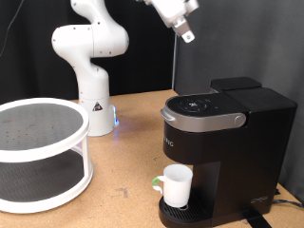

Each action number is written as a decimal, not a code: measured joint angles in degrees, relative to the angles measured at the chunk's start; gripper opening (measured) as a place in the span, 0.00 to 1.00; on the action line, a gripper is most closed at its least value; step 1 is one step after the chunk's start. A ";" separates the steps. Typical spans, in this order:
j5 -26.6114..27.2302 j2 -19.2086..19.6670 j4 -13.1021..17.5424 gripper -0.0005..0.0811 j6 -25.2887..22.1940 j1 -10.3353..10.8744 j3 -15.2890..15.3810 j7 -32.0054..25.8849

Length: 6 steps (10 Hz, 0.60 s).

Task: Make a cup of coffee with the keurig machine

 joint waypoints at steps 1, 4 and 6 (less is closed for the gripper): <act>-4.98 0.88 1.64 0.99 -2.03 0.02 0.89 -1.80; -12.11 6.89 11.17 0.99 -16.54 0.04 1.35 -2.29; -12.39 9.61 13.81 0.99 -18.30 -0.01 1.30 -2.22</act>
